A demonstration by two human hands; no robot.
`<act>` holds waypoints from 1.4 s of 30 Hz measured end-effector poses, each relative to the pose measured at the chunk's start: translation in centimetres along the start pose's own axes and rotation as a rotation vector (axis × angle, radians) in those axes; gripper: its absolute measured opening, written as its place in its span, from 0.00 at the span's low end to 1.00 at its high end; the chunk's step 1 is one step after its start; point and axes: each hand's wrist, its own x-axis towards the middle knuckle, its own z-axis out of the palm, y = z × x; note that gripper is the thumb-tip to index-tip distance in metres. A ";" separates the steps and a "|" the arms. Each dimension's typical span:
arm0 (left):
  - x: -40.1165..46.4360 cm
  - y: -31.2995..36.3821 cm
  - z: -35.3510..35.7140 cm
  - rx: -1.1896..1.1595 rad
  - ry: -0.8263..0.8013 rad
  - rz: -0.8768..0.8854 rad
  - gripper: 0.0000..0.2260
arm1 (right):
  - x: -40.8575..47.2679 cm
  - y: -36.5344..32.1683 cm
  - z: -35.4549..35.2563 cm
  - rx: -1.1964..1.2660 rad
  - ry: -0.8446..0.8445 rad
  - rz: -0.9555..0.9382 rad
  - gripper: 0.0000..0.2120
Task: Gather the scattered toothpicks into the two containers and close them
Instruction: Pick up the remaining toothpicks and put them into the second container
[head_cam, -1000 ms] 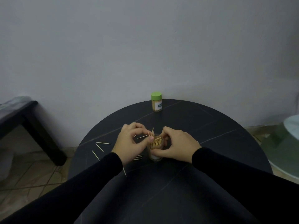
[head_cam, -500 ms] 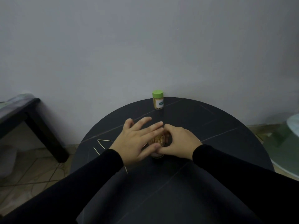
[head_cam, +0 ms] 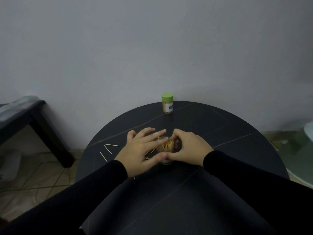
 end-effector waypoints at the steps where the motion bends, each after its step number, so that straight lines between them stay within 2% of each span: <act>1: -0.1 0.2 -0.2 -0.072 -0.011 -0.030 0.26 | 0.0 0.0 0.0 -0.006 -0.003 0.002 0.25; 5: -0.7 0.3 -1.0 -0.356 -0.014 -0.168 0.26 | -0.1 -0.2 0.0 -0.018 0.002 0.012 0.24; 8: -0.9 0.3 -1.8 -0.453 -0.129 -0.185 0.26 | -0.2 -0.5 0.2 -0.044 0.010 0.012 0.23; 10: -0.8 0.6 -2.1 -0.370 -0.212 -0.176 0.25 | -0.3 -0.8 0.1 -0.057 0.019 0.015 0.23; 12: -0.7 0.7 -2.2 -0.275 -0.224 -0.185 0.26 | -0.4 -0.9 0.2 -0.063 0.018 0.024 0.23; 15: -0.6 0.0 -2.2 -0.269 -0.109 -0.161 0.23 | -0.5 -1.1 0.5 -0.045 0.040 0.033 0.23; 18: -0.5 -2.8 -2.6 -0.002 -0.058 -0.219 0.19 | -0.5 -1.2 0.8 -0.045 0.042 0.047 0.23; 19: -0.7 -4.0 -2.8 0.147 -0.122 -0.256 0.19 | -0.5 -1.3 0.9 -0.043 0.035 0.054 0.24; 21: -1.0 -6.1 -3.5 0.392 -0.357 -0.353 0.26 | -0.5 -1.3 0.9 -0.035 0.036 0.064 0.24; 23: -1.9 -7.4 -4.2 0.479 -0.571 -0.443 0.33 | -0.5 -1.4 1.1 -0.032 0.033 0.070 0.24; 26: -2.9 -8.8 -4.3 0.541 -0.670 -0.483 0.33 | -0.5 -1.5 1.1 -0.029 0.037 0.073 0.23; 31: -3.1 -10.6 -3.6 0.497 -0.563 -0.435 0.20 | -0.6 -1.7 1.1 -0.026 0.038 0.083 0.22; 34: -3.1 -11.0 -2.8 0.360 -0.402 -0.496 0.15 | -0.7 -1.7 1.2 -0.029 0.053 0.084 0.23; 38: -2.3 -9.6 -1.2 0.091 -0.089 -0.765 0.03 | -0.6 -1.6 1.3 -0.032 0.052 0.089 0.23; 40: -1.0 -8.3 -0.5 0.033 -0.032 -0.874 0.04 | -0.6 -1.6 1.3 -0.035 0.051 0.090 0.24; 42: 0.4 -7.2 0.3 0.031 -0.028 -0.906 0.07 | -0.6 -1.6 1.2 -0.033 0.038 0.091 0.24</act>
